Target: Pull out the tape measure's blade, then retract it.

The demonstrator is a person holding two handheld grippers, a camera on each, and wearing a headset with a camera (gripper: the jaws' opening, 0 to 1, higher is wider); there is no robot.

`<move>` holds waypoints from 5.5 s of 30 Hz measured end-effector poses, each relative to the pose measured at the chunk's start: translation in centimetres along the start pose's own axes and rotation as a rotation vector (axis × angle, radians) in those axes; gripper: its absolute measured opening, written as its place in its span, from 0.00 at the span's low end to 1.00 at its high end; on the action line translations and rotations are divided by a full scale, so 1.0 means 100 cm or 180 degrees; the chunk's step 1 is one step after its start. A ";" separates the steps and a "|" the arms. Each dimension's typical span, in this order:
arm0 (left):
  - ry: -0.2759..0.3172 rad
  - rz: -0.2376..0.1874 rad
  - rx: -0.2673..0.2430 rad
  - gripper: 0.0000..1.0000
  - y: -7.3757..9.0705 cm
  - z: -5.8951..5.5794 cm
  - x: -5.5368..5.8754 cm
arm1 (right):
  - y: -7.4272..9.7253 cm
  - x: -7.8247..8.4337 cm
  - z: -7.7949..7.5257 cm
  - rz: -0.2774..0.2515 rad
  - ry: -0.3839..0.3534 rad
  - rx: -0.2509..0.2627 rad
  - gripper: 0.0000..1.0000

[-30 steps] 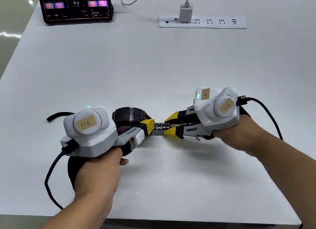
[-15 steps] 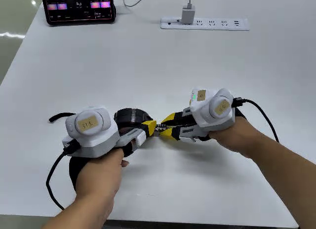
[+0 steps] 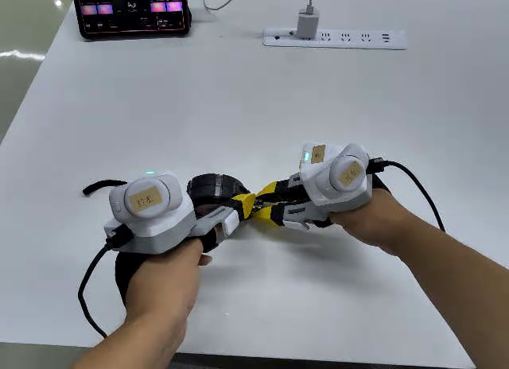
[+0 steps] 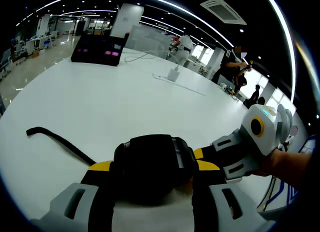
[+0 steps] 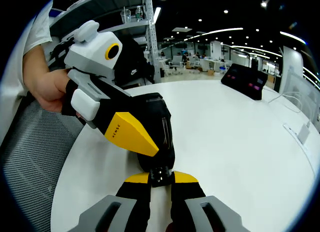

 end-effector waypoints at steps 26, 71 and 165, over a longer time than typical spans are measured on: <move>-0.0221 0.0082 -0.0009 0.59 0.001 0.000 -0.001 | 0.007 0.002 0.002 0.0099 -0.0054 0.0018 0.22; -0.1242 -0.0055 0.0543 0.71 0.053 0.014 0.008 | 0.070 0.020 0.034 -0.0083 -0.0534 0.0608 0.63; -0.2405 0.0264 0.0569 0.81 0.085 0.065 0.029 | 0.148 0.128 0.087 0.0242 -0.0988 0.0915 0.96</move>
Point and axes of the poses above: the centre of the closed fingertips' face, and the gripper's own axes: y roughly backward along the fingers, z roughly to its left, x roughly out of its underside, the point moved 9 cm from there along y, roughly backward along the fingers, and after that the axes turned 15 degrees about z, right-handed, at the moved point
